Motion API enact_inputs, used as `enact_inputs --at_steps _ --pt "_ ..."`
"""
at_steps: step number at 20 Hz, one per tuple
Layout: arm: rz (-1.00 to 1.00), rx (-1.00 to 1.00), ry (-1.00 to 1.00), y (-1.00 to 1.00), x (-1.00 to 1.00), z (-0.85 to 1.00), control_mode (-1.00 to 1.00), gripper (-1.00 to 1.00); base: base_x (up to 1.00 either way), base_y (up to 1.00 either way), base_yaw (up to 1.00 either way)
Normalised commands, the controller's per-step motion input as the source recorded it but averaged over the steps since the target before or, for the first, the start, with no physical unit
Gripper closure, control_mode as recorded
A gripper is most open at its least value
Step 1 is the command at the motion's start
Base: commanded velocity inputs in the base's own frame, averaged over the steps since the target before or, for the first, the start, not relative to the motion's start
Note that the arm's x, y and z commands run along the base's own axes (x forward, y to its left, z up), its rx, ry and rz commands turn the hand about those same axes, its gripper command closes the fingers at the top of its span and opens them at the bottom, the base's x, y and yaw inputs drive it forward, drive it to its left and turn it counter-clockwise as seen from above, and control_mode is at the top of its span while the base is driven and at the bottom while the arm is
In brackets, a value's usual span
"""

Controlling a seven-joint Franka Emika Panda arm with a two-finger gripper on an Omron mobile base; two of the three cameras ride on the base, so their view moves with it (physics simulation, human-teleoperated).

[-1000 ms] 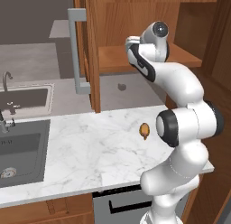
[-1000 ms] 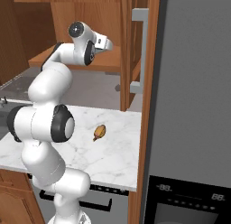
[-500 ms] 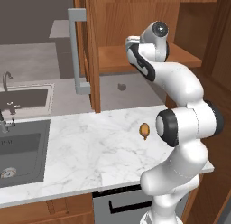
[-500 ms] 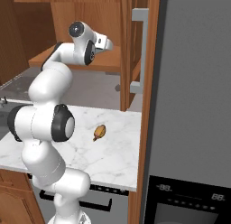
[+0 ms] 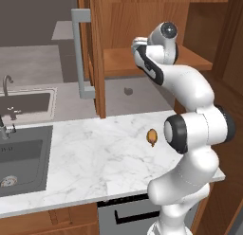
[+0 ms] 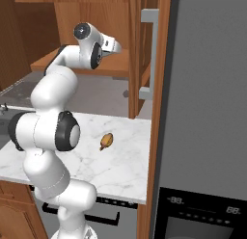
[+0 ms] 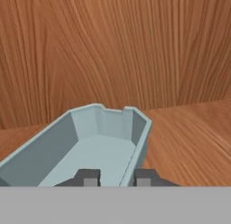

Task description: Retrieve the tupperware from the cabinet, then place the raw meat into the tupperware to avoid contamination.

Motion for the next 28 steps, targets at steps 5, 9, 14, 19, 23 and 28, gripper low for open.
enact_inputs --at_steps 5,9,14,19,23,28 --pt "0.00 0.00 0.00 0.00 -0.15 0.00 -1.00 1.00 0.00 0.00 0.00" --pt "0.00 0.00 -0.04 0.00 -0.30 0.08 -1.00 1.00 0.00 0.00 0.00" --pt "0.00 0.00 -0.08 0.00 -0.40 0.28 -1.00 1.00 0.00 0.00 0.00" --pt "0.00 0.00 -0.09 0.00 -0.49 0.30 -1.00 1.00 0.00 0.00 0.00" --pt "0.03 0.00 -0.02 0.04 -0.58 0.05 -1.00 1.00 0.00 0.00 0.00" --pt "0.06 -0.02 0.00 0.05 -0.65 -0.03 -1.00 1.00 0.00 0.00 0.00"
